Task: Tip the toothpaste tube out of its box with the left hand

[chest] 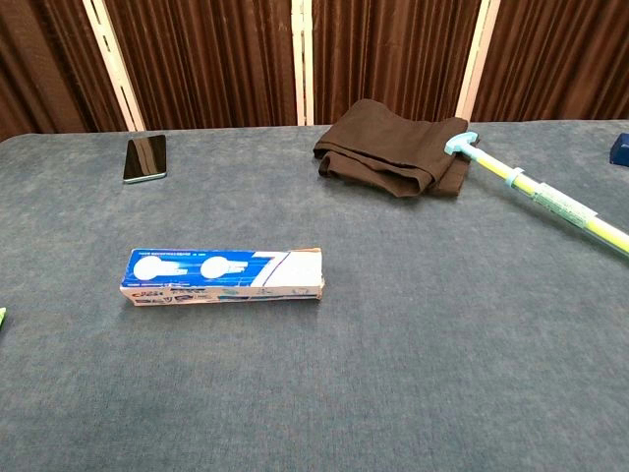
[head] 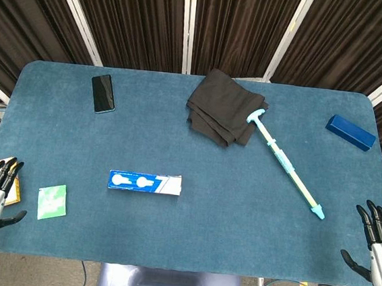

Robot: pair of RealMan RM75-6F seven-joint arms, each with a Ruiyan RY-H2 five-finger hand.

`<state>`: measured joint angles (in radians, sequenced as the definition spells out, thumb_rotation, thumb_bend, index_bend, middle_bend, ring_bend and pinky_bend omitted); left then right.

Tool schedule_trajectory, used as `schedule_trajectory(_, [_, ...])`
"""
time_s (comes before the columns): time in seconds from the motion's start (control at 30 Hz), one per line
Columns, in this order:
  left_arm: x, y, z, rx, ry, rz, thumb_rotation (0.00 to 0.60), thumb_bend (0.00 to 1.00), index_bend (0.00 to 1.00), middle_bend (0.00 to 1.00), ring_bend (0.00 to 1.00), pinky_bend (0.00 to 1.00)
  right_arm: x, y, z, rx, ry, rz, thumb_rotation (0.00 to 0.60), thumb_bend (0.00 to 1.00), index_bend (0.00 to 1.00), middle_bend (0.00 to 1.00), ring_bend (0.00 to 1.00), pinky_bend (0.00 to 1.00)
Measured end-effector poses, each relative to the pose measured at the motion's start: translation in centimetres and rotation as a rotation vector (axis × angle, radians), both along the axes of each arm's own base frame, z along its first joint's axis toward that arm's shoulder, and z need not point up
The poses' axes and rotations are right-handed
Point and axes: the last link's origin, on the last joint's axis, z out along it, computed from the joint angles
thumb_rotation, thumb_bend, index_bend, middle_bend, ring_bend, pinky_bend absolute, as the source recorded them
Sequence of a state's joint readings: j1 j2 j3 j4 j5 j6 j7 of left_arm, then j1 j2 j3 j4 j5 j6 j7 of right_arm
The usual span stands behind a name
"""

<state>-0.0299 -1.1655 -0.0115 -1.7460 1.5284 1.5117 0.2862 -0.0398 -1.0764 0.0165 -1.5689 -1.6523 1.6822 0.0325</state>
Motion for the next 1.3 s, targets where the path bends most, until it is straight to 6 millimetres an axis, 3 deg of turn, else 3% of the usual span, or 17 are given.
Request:
schedule_trajectory(0.9, [0.3,0.0,-0.3,0.005,-0.003,-0.021,0.600,0.06,0.00,0.00,0.00,0.02,0.3,0.2,-0.1,0.012,-0.017,0.017,0.600,0.07,0.01,0.00,0.00,0.00])
schedule_trajectory(1.07, [1.0,1.0,-0.5,0.027,-0.021,-0.059,0.600,0.06,0.03,0.00,0.05,0.15,0.2,0.2,0.0,0.010,-0.026,0.009,0.600,0.07,0.01,0.00,0.00,0.00])
schedule_trajectory(1.3, [2.6,3.8,-1.4,-0.007,0.010,-0.120,0.600,0.11,0.07,0.00,0.06,0.16,0.1,0.1,-0.1,0.022,-0.034,0.011,0.600,0.07,0.02,0.00,0.00,0.00])
